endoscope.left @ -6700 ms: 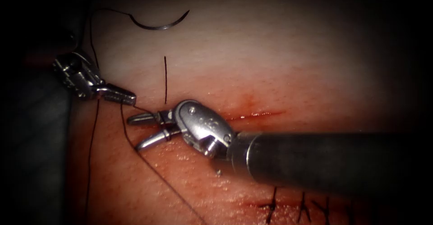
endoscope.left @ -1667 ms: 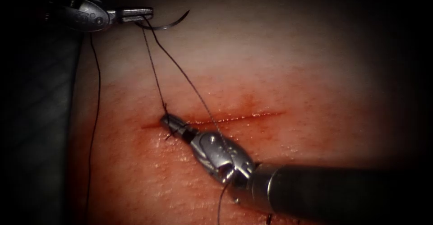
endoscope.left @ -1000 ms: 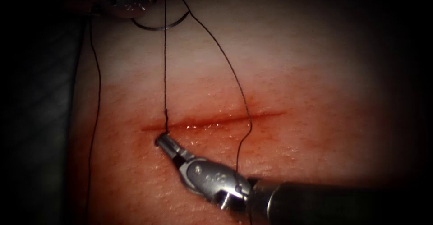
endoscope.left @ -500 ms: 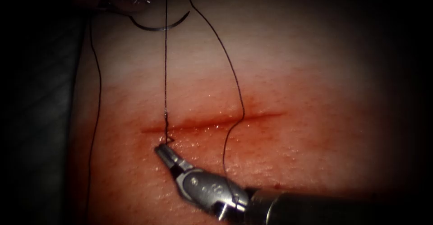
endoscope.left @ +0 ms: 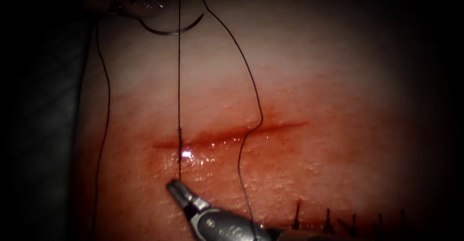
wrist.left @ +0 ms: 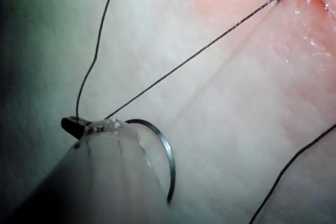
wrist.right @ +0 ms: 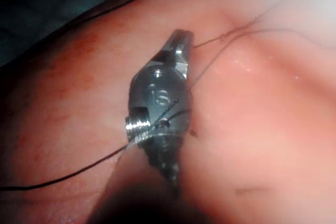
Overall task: Wound Closure
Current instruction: Pull the suture down with the right gripper and up with the left gripper to tighten, then use the left suture to wrap once around the right gripper.
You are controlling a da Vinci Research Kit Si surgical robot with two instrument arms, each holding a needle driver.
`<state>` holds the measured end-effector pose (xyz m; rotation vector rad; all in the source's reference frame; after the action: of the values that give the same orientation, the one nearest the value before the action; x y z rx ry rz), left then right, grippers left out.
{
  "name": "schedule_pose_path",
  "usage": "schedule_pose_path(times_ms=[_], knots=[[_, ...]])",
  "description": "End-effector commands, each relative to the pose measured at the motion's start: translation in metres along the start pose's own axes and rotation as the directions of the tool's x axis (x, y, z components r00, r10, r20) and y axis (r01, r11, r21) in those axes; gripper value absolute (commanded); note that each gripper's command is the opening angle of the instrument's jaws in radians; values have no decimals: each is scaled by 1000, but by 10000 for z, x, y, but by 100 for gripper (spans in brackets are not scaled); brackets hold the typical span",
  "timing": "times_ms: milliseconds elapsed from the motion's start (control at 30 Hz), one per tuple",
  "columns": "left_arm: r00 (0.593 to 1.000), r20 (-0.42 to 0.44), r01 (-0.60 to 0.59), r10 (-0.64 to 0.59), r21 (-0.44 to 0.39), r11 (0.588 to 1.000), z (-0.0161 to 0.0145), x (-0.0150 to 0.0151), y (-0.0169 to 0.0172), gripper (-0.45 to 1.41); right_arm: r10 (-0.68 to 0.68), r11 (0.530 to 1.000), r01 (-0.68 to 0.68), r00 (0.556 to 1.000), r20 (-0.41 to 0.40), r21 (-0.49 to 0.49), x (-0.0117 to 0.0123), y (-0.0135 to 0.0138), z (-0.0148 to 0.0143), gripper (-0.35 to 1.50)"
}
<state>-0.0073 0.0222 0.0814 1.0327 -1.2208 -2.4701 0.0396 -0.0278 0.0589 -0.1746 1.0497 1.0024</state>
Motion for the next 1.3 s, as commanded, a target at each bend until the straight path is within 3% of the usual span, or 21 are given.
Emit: schedule_pose_path(times_ms=[33, 400, 533, 567, 633, 667, 767, 867, 900, 967, 1000, 1067, 1133, 1200, 1233, 1267, 1300], knots=[[1000, -3, 1, -1, 3, 1000, 10, -1, -1, -45, -1, 1000, 1, 1000, 2, 3, -6, -7, 4, -35], [1000, -10, 28, -27, 42, 999, 20, -8, -13, -45, -18, 1000, 18, 999, 28, 10, -24, -10, 9, -35], [998, -39, 43, -41, 55, 998, 11, 4, -5, -45, -23, 999, 22, 1000, 21, 49, -20, -3, 19, -35], [995, -79, 65, -62, 35, 997, 3, 16, 0, -45, -54, 997, 53, 999, 8, 64, -19, 2, 24, -35], [979, -165, 115, -119, -34, 993, -17, 44, 11, -45, -76, 995, 75, 997, 11, 68, -17, 15, 33, 91], [974, -185, 123, -132, -56, 991, -24, 52, 13, -45, -81, 994, 81, 997, 11, 69, -17, 18, 35, 108], [942, -260, 189, -212, -111, 976, -49, 77, 17, -45, -88, 994, 87, 996, 10, 73, -20, 26, 36, 128], [890, -332, 267, -312, -176, 948, -76, 94, 16, -45, -88, 993, 87, 996, 10, 79, -21, 31, 31, 133], [890, -332, 267, -312, -176, 948, -76, 94, 16, -45, -88, 993, 87, 996, 10, 79, -21, 31, 31, 133], [835, -380, 327, -399, -240, 914, -100, 105, 14, -45, -99, 991, 97, 995, 9, 87, -19, 34, 27, 136], [780, -421, 359, -463, -305, 882, -125, 116, 13, -45, -129, 986, 128, 992, 4, 103, -14, 38, 26, 141], [765, -430, 364, -479, -325, 873, -132, 119, 13, -45, -150, 983, 149, 989, 1, 111, -12, 39, 26, 141], [719, -454, 371, -526, -390, 843, -155, 132, 11, -45, -175, 976, 175, 984, -6, 128, -9, 43, 25, 136], [694, -478, 359, -538, -418, 835, -175, 144, 6, -45, -275, 952, 276, 961, -22, 133, -6, 47, 25, 96], [688, -481, 352, -543, -433, 830, -188, 151, 1, -45, -372, 908, 378, 926, -65, 182, -3, 51, 27, 10], [688, -481, 352, -543, -433, 830, -188, 151, 1, -45, -372, 908, 378, 926, -65, 182, -3, 51, 27, 10], [686, -485, 349, -543, -435, 830, -193, 153, -1, -45, -383, 896, 392, 920, -85, 208, -2, 54, 28, -15]])
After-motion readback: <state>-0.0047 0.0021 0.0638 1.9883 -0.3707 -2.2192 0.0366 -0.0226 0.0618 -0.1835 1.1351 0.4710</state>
